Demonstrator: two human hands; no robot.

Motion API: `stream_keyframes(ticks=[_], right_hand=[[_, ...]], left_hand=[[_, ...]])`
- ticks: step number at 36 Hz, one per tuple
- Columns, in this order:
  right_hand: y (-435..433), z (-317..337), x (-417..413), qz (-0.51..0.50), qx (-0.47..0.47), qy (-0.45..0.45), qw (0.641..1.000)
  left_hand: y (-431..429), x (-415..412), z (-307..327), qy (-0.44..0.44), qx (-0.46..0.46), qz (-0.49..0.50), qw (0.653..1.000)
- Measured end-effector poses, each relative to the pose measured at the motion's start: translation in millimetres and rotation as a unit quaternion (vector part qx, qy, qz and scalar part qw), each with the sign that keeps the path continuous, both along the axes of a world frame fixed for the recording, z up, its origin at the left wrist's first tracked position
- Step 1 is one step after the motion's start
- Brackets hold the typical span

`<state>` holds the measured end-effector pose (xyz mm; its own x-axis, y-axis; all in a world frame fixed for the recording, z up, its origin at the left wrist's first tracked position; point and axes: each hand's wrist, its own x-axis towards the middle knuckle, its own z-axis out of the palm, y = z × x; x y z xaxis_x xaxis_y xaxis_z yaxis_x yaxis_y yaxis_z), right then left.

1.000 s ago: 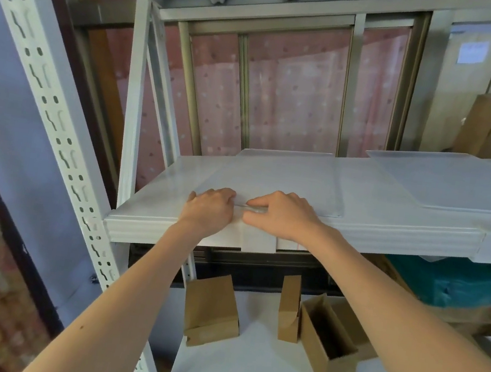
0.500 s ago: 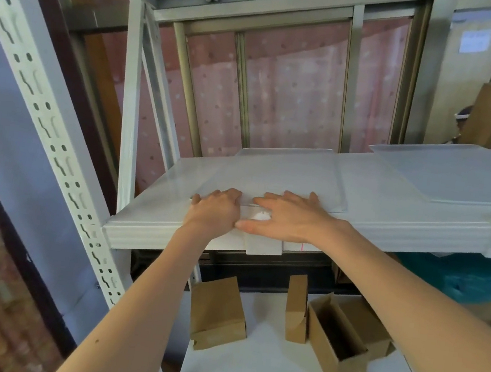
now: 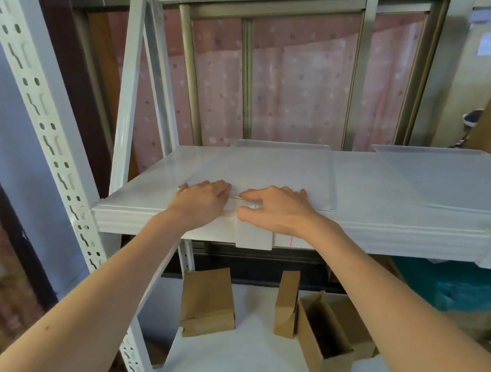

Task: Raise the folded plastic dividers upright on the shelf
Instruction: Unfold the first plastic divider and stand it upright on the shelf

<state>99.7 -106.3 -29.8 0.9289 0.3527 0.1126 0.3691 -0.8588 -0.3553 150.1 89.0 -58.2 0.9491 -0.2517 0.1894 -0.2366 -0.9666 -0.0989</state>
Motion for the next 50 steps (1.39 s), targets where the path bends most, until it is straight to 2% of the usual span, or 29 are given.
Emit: stream_keyframes(ticks=[3,7,15,18,21,24,30,34,39,50], right_hand=[[-2.0,0.6,-1.2,0.011,0.021,0.006,1.0],[-6.6,5.6,-4.8,0.021,0.045,0.019,0.999],[-12.1,5.2,-3.5,0.033,0.051,0.029,0.998],[-15.1,2.5,-2.8,-0.003,0.021,-0.001,1.0],[-17.8,-1.3,-0.9,-0.013,-0.08,-0.023,0.996],[-17.1,-6.3,-1.5,-0.027,-0.104,-0.04,0.993],[-11.5,-15.3,0.8,-0.051,-0.076,-0.099,0.991],[-10.2,-11.3,0.3,-0.046,-0.043,-0.087,0.994],[-11.5,-6.4,3.0,-0.023,-0.017,-0.05,0.998],[-16.7,-1.9,-0.2,-0.006,0.008,-0.024,1.0]], left_hand=[[-0.5,-4.1,0.6,-0.003,-0.007,0.001,1.0],[-4.4,-7.0,3.2,-0.009,-0.076,0.016,0.997],[-6.0,-10.2,4.7,-0.015,-0.09,0.02,0.996],[-8.1,-10.6,5.5,-0.016,-0.091,0.026,0.995],[-10.3,-10.3,4.7,-0.017,-0.045,0.012,0.999],[-10.9,-11.4,4.9,-0.01,-0.043,0.013,0.999],[-14.4,-15.4,9.1,0.001,-0.103,0.044,0.994],[-11.6,-18.2,10.1,0.004,-0.121,0.045,0.992],[-11.5,-23.7,12.0,0.0,-0.075,0.034,0.997],[-16.2,-31.3,16.4,-0.003,-0.057,0.041,0.998]])
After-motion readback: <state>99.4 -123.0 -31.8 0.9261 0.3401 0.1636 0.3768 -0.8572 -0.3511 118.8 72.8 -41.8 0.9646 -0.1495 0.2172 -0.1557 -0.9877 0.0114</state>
